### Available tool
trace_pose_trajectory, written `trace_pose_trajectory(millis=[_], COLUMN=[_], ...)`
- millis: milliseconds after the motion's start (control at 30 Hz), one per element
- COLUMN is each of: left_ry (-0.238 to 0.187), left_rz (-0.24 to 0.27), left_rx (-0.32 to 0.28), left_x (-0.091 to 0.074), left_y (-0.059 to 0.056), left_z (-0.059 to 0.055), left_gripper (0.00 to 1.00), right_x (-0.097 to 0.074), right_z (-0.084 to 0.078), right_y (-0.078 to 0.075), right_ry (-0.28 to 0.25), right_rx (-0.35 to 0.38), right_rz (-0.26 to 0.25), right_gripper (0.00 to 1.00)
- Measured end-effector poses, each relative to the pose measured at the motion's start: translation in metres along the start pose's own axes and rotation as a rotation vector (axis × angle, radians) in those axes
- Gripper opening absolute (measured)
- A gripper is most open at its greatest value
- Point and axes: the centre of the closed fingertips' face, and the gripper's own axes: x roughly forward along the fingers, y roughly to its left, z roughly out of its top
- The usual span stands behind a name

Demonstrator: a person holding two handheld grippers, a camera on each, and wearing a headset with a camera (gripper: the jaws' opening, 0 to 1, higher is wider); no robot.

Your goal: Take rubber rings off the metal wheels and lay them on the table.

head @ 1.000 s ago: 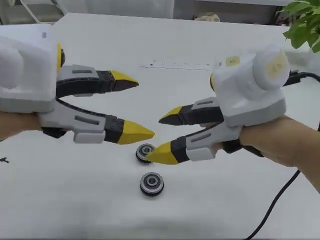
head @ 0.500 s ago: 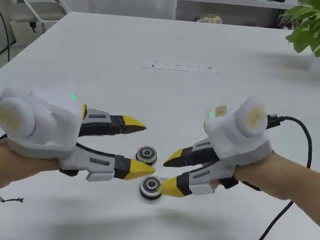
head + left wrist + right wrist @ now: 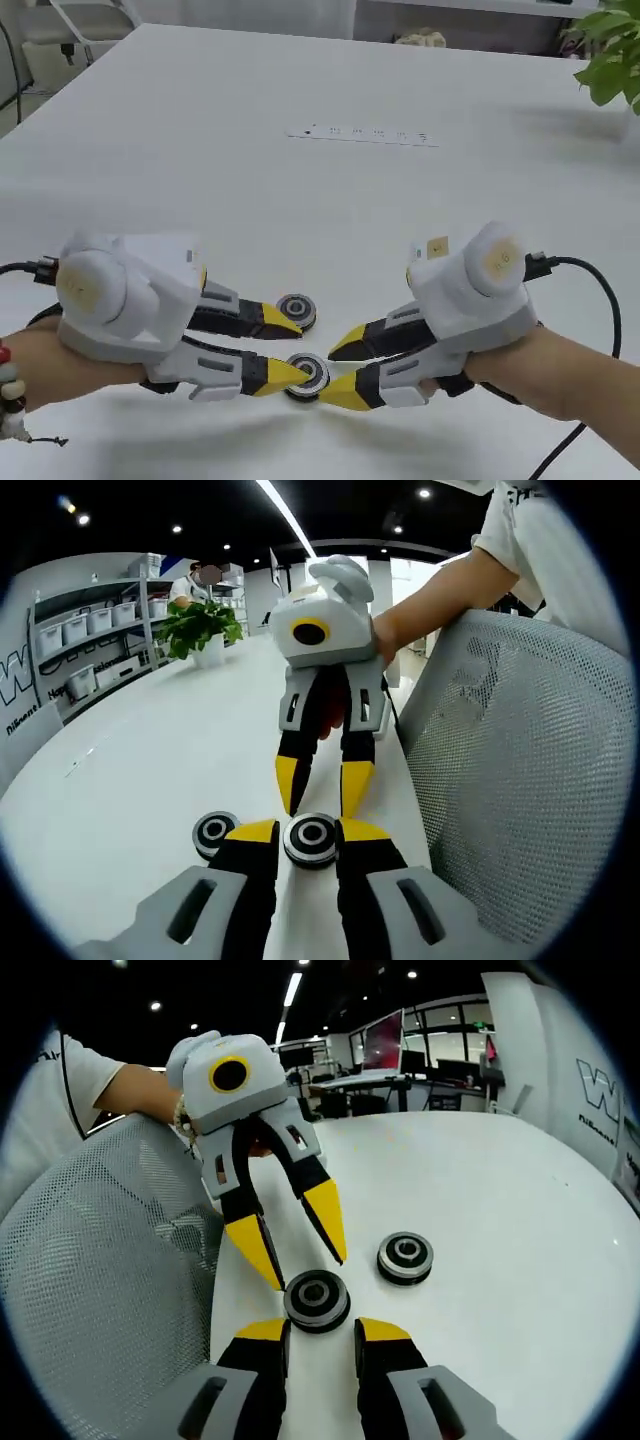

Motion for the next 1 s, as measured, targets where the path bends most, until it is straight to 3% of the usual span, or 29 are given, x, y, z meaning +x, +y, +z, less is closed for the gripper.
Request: trace_pose_trajectory(millis=[133, 233, 367, 400, 733, 800, 833, 900, 1000], left_ry=[0.014, 0.011, 0.039, 0.018, 0.017, 0.016, 0.015, 0.013, 0.01], left_rz=[-0.004, -0.013, -0.014, -0.02, -0.005, -0.005, -0.006, -0.006, -0.006], left_rx=[0.006, -0.024, -0.005, -0.028, -0.003, -0.004, -0.002, -0.002, 0.001], left_x=[0.0037, 0.0043, 0.0058, 0.0071, 0.0068, 0.0063, 0.006, 0.0055, 0.005], left_y=[0.0007, 0.0003, -0.0004, -0.0023, 0.0009, 0.0007, 0.0006, 0.0004, 0.0002], left_z=[-0.0034, -0.0037, -0.0101, -0.0082, -0.0081, -0.0078, -0.0077, -0.0076, -0.0076], left_gripper=[0.15, 0.11, 0.09, 0.09, 0.08, 0.08, 0.08, 0.08, 0.08], right_x=[0.0013, 0.0023, 0.0037, 0.0039, 0.0038, 0.0033, 0.0017, 0.0016, 0.002], right_z=[-0.0018, -0.0019, -0.0013, -0.001, -0.0012, -0.0031, -0.0066, -0.0058, -0.0054], right_y=[0.0, 0.0003, 0.001, 0.0014, 0.0019, 0.0012, -0.0044, -0.0009, -0.0008], right_ry=[0.009, 0.008, 0.008, 0.007, 0.01, 0.023, 0.046, 0.027, 0.031], right_rx=[-0.009, -0.013, -0.013, -0.011, -0.022, -0.032, -0.073, -0.02, -0.027], right_rz=[0.0, 0.002, 0.006, 0.009, 0.013, 0.01, -0.017, 0.007, 0.004], right_gripper=[0.22, 0.2, 0.19, 0.19, 0.17, 0.11, 0.07, 0.05, 0.04])
